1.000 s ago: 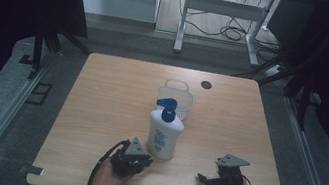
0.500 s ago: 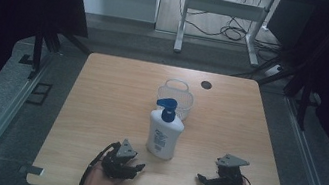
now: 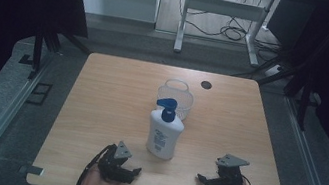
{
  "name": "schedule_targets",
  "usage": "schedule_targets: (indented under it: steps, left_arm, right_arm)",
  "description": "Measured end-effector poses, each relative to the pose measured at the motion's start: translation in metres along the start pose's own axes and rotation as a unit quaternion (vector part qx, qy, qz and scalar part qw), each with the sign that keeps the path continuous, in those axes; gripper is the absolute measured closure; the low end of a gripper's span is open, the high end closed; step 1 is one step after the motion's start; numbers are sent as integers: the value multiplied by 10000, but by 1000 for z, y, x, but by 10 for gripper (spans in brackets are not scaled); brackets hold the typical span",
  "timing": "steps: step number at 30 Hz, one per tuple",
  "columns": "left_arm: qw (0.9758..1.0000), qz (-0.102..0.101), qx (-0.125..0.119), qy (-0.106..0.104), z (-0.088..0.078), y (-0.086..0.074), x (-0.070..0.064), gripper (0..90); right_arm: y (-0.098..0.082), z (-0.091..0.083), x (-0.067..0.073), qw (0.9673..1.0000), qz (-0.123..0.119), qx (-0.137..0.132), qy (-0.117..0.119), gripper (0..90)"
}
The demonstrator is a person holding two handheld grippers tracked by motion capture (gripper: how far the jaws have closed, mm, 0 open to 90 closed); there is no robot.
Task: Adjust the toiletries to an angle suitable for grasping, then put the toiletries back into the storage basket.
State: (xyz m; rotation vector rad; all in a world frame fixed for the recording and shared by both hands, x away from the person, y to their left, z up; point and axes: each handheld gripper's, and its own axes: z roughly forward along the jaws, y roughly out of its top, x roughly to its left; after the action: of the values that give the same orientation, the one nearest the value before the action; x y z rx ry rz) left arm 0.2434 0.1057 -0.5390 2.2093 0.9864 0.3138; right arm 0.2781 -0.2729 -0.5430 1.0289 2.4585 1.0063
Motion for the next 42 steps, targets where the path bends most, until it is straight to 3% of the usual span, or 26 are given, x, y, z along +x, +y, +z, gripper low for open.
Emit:
schedule_targets:
  steps: [4, 13, 21, 32, 42]
  left_arm:
    - [9999, 89, -33, 84, 2, -1, -1, 176]
    - [9999, 118, -96, 51, 2, -4, 0, 135]
    - [9999, 139, -78, 50, 2, -4, 1, 134]
    - [9999, 138, -80, 51, 2, -4, 1, 134]
    - [9999, 138, -80, 48, 2, -4, 1, 134]
  right_arm:
    - [0, 0, 0, 10000, -5, 4, -2, 0]
    - [2, 0, 0, 10000, 47, 41, -19, 5]
    - [5, -4, 0, 9999, 46, -99, -7, 1]
    - [9, -9, 2, 9997, -113, -203, 58, 0]
    - [18, -12, 8, 9989, -143, -220, 394, 0]
